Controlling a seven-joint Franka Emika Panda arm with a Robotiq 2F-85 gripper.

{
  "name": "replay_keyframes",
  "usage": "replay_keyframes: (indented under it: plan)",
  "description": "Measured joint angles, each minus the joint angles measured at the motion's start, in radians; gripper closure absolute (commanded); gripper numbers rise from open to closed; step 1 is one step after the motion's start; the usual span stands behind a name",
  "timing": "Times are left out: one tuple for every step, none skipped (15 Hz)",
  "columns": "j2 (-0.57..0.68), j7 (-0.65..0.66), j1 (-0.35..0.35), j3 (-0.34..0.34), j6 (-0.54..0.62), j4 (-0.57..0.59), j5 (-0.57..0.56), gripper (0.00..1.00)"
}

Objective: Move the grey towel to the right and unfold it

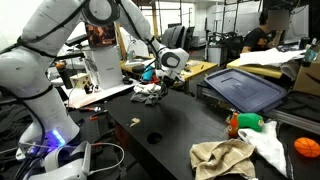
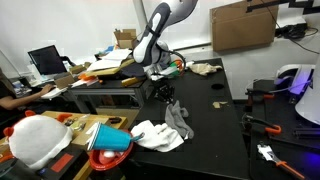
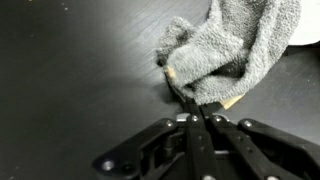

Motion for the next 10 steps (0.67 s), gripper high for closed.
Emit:
replay_keyframes:
  plan:
    - [-0.017,0.0,0.0,-0.019,-0.003,-0.002,-0.017,0.99]
    - [-0.034,0.0,-0.001,-0.04,-0.009,-0.002,-0.037,0.99]
    - [-0.052,0.0,-0.002,-0.065,-0.017,-0.003,-0.064,0.99]
    - [-0.069,0.0,-0.002,-0.09,-0.022,-0.003,-0.093,0.99]
    - [-0.085,0.002,-0.003,-0.115,-0.022,-0.004,-0.125,0.99]
    - [-0.098,0.003,-0.003,-0.138,-0.022,-0.004,-0.155,0.99]
    - [-0.107,0.004,-0.003,-0.156,-0.022,-0.004,-0.182,0.99]
    - [-0.115,0.005,-0.004,-0.169,-0.022,-0.005,-0.205,0.99]
    - [-0.124,0.005,-0.004,-0.176,-0.022,-0.006,-0.225,0.99]
    - [-0.133,0.005,-0.004,-0.177,-0.022,-0.008,-0.242,0.99]
